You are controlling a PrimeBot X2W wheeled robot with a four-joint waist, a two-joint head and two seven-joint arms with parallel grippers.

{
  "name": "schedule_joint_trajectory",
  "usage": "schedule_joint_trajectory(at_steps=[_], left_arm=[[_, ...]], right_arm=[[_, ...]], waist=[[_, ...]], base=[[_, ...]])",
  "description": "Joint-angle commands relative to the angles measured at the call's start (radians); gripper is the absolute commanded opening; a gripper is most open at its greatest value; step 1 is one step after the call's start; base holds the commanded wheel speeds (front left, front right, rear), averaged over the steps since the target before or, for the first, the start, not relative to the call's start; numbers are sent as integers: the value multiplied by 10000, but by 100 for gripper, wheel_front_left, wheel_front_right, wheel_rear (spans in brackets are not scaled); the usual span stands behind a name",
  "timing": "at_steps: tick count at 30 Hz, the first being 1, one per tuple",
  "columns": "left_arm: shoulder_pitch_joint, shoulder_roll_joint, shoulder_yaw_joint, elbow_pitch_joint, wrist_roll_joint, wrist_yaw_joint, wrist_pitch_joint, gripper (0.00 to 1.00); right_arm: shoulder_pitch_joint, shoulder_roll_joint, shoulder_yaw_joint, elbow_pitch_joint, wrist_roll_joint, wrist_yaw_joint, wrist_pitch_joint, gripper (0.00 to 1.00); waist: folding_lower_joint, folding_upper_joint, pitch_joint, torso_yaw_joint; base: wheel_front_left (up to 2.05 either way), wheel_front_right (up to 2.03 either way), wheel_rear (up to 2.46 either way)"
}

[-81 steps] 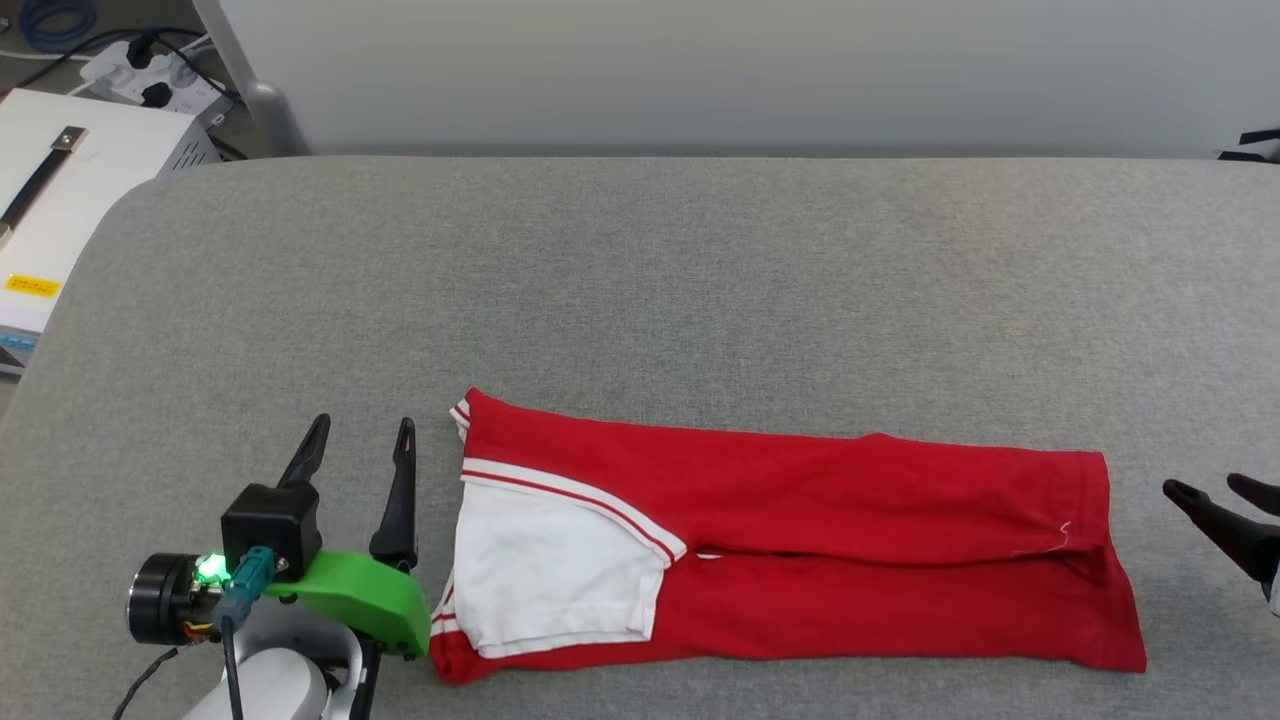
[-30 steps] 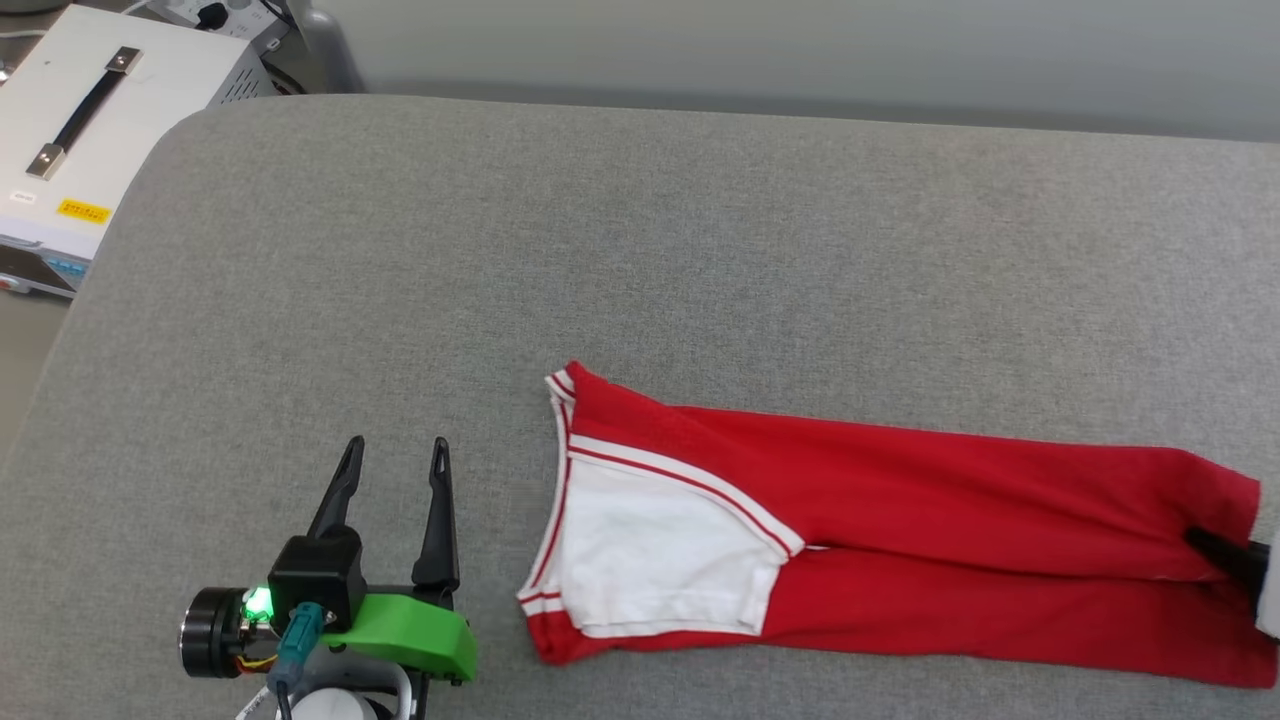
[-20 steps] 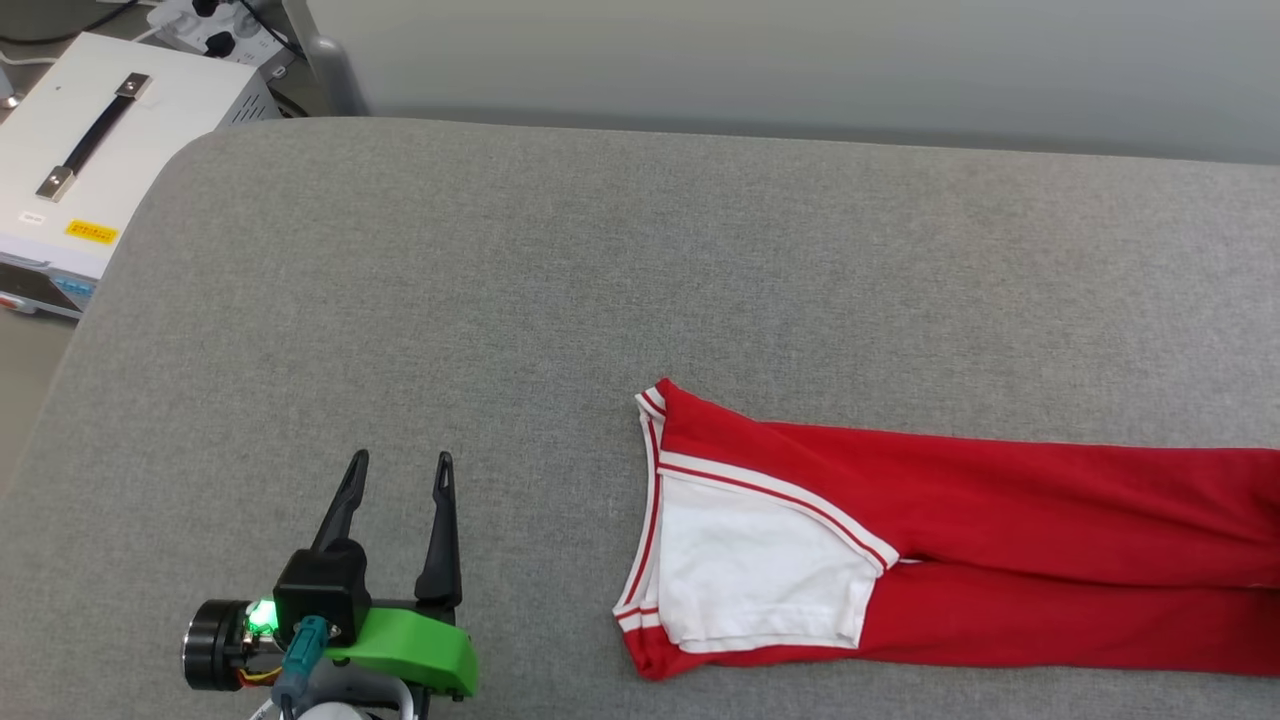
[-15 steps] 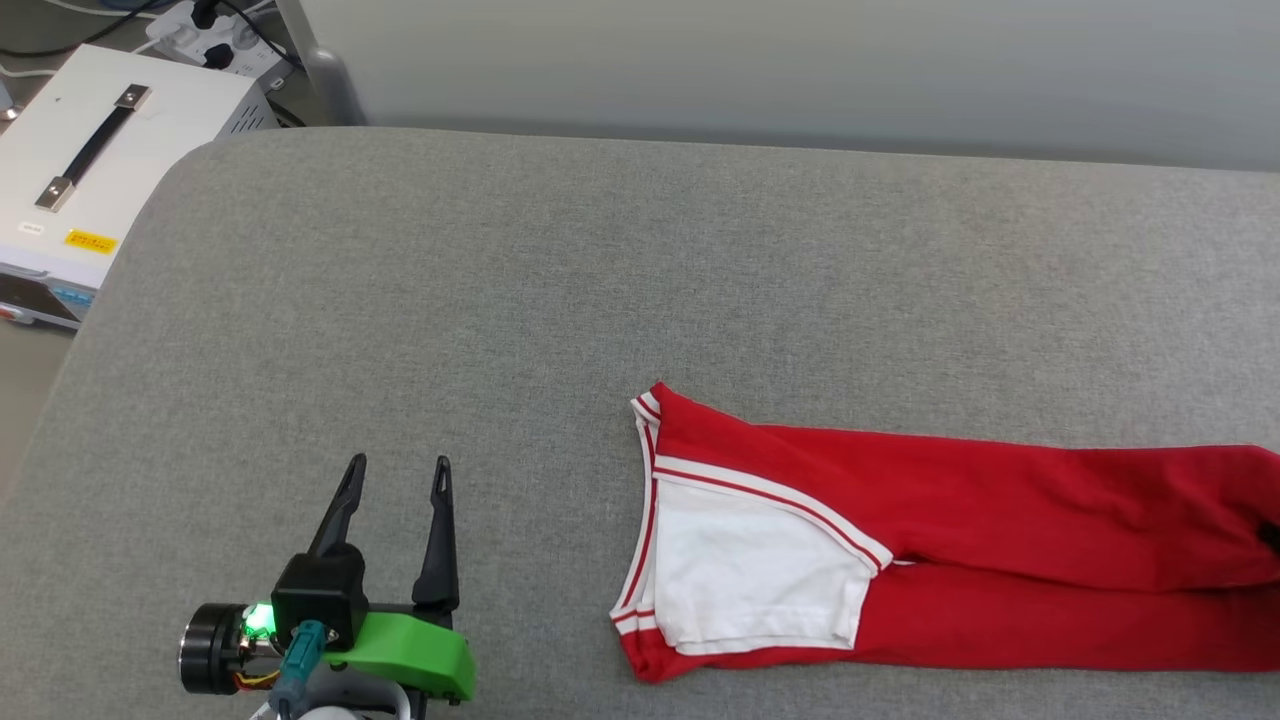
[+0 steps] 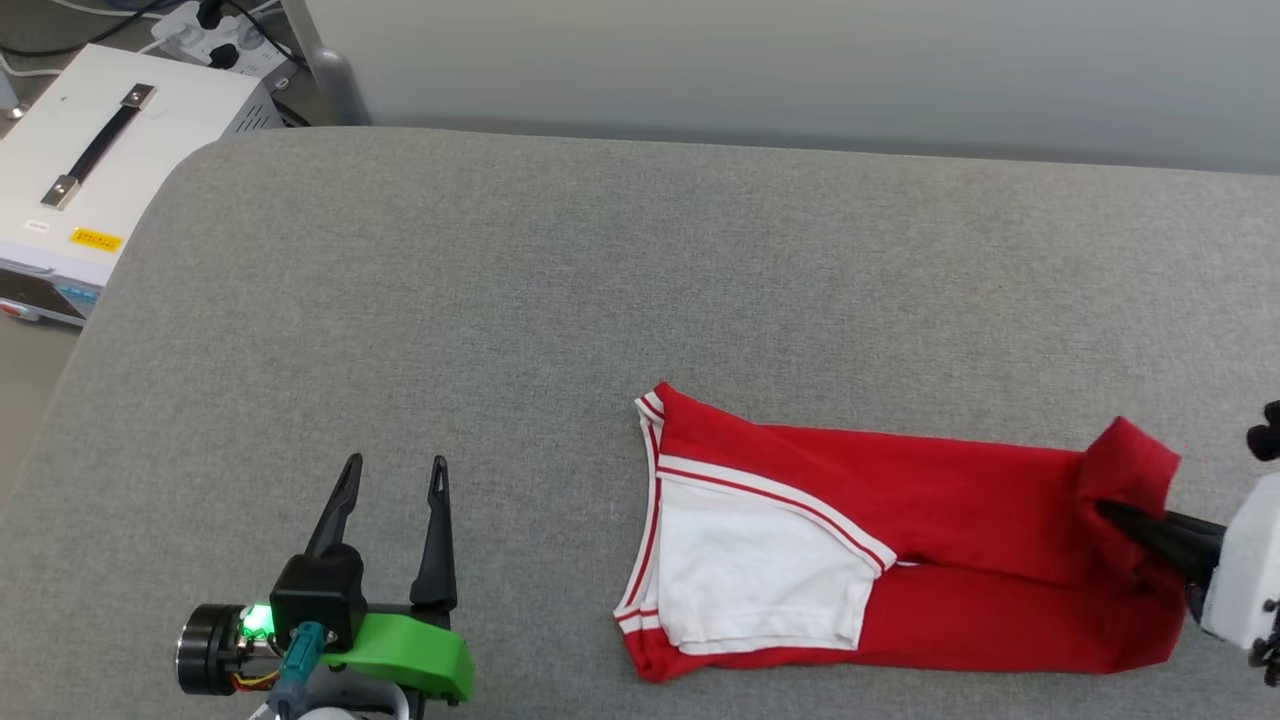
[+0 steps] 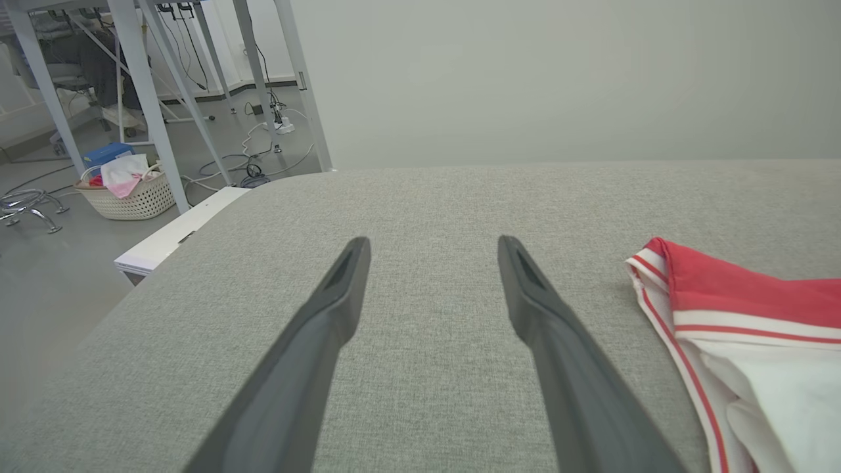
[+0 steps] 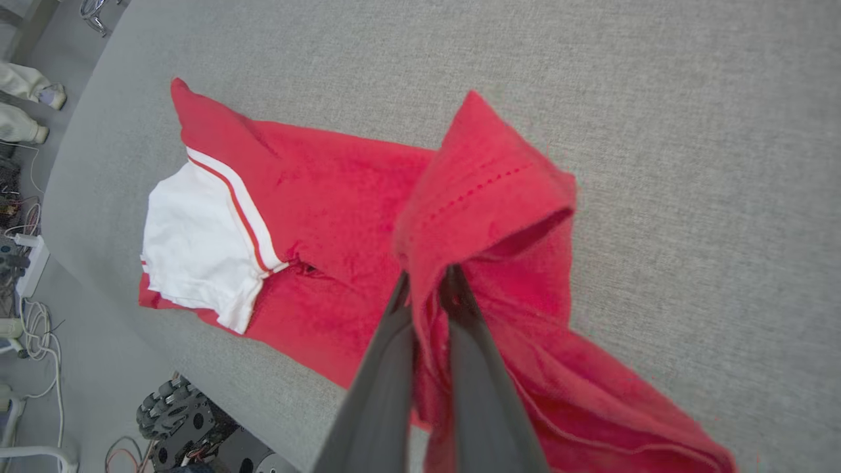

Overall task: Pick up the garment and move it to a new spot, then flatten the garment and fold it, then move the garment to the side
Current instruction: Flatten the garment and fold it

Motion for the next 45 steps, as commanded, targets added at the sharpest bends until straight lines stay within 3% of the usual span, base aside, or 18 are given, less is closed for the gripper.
schedule_joint_trajectory(at_steps=[1, 9, 22, 23, 29, 41, 42, 43, 44, 45], left_arm=[[80, -88, -17, -12, 56, -28, -59, 100], [-139, -176, -130, 50, 63, -58, -59, 100], [-404, -272, -277, 142, 9, -50, -59, 100], [-437, -284, -285, 131, 9, -44, -59, 100], [-523, -303, -315, 119, 10, -30, -59, 100], [-807, -329, -537, 179, -59, 18, -59, 100], [-802, -331, -549, 190, -69, 32, -59, 100], [-791, -332, -553, 201, -78, 38, -59, 100], [-765, -333, -555, 218, -86, 43, -59, 100], [-737, -333, -556, 235, -89, 45, -59, 100]], right_arm=[[-51, 172, 102, -195, -147, -6, 94, 0], [-990, 1215, 917, -739, -848, -6, 637, 0], [-2730, 2865, 2837, -72, -1755, -6, 590, 0], [-3114, 3230, 3335, 240, -1910, -6, 418, 0], [-3900, 4007, 4308, 1146, -2257, -6, 55, 0], [-4778, 5105, 5619, 3706, -2930, -6, -1250, 0], [-4782, 5157, 5681, 3848, -2927, -6, -1400, 7], [-4781, 5179, 5730, 3911, -2916, -6, -1519, 45], [-4790, 5161, 5784, 3920, -2947, -6, -1725, 100], [-4790, 5116, 5793, 3894, -2985, -6, -1938, 100]], waist=[[0, 0, 43, 53], [0, 0, 237, 272], [0, 0, 476, 603], [0, 0, 540, 618], [0, 0, 689, 643], [0, 0, 1041, 784], [0, 0, 1024, 776], [0, 0, 999, 764], [0, 0, 948, 743], [0, 0, 899, 728]], base=[[0, 0, 0], [0, 0, 0], [0, 0, 0], [0, 0, 0], [0, 0, 0], [0, 0, 0], [0, 0, 0], [0, 0, 0], [0, 0, 0], [0, 0, 0]])
